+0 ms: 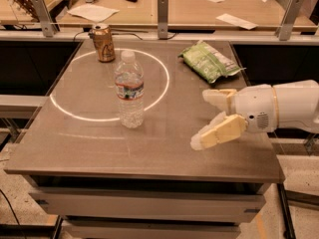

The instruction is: Knock water bottle over

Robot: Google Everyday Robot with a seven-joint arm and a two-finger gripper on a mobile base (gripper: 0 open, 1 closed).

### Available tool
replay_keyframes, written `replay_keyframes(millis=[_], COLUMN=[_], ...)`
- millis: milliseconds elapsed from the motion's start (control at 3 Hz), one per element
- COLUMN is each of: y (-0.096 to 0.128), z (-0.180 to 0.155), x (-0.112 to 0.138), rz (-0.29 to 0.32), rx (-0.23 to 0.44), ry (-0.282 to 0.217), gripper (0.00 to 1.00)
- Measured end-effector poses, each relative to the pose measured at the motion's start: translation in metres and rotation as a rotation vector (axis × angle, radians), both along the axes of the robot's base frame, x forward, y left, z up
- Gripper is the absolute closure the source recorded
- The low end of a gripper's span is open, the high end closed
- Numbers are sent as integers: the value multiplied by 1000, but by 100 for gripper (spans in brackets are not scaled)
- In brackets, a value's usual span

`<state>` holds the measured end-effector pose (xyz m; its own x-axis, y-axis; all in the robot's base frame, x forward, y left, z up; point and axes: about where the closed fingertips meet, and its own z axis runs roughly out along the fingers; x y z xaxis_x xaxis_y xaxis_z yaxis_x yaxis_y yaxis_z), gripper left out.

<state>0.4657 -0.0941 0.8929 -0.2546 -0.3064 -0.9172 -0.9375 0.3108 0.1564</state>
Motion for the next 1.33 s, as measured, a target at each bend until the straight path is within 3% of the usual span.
replay_keyframes(millis=[333, 667, 1333], y=[16, 41, 87], z=[-1, 0, 5], x=[17, 31, 54], rz=[25, 67, 132], rx=[-20, 8, 74], ry=[-71, -115, -172], gripper=[0, 0, 0])
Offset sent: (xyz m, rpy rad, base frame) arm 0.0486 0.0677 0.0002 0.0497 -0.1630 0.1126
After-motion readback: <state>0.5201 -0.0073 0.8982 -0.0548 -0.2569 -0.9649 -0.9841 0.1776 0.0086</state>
